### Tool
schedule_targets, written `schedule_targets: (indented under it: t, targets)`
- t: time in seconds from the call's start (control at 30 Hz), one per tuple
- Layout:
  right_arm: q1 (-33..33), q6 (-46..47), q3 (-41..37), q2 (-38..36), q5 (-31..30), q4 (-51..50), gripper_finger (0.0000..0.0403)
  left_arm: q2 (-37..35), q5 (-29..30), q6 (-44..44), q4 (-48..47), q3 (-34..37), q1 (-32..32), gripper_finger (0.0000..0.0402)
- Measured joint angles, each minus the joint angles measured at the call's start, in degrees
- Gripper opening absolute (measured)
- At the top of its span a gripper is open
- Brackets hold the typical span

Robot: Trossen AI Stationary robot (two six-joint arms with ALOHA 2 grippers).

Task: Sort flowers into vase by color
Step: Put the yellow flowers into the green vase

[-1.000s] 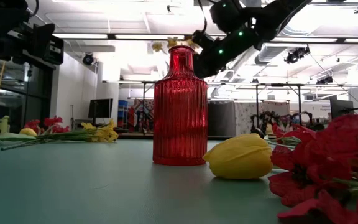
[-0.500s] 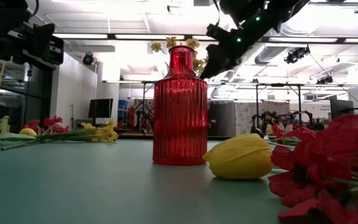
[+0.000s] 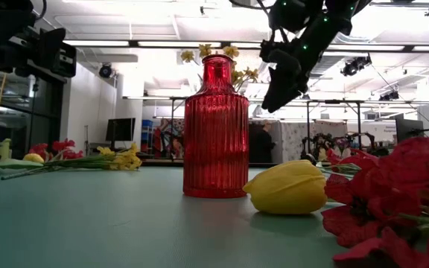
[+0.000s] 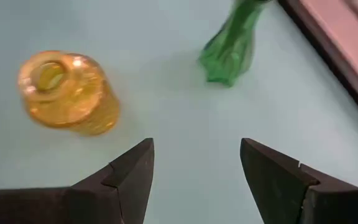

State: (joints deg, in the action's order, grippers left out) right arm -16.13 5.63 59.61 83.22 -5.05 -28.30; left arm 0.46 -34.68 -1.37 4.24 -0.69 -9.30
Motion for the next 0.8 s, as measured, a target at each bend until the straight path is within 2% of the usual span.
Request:
schedule_targets:
  t: [0.8]
  targets:
    - [8.5, -0.1, -0.8, 0.0, 0.0, 4.4, 0.0229, 0.0, 0.0, 0.0, 0.0, 0.0, 0.0, 0.0184]
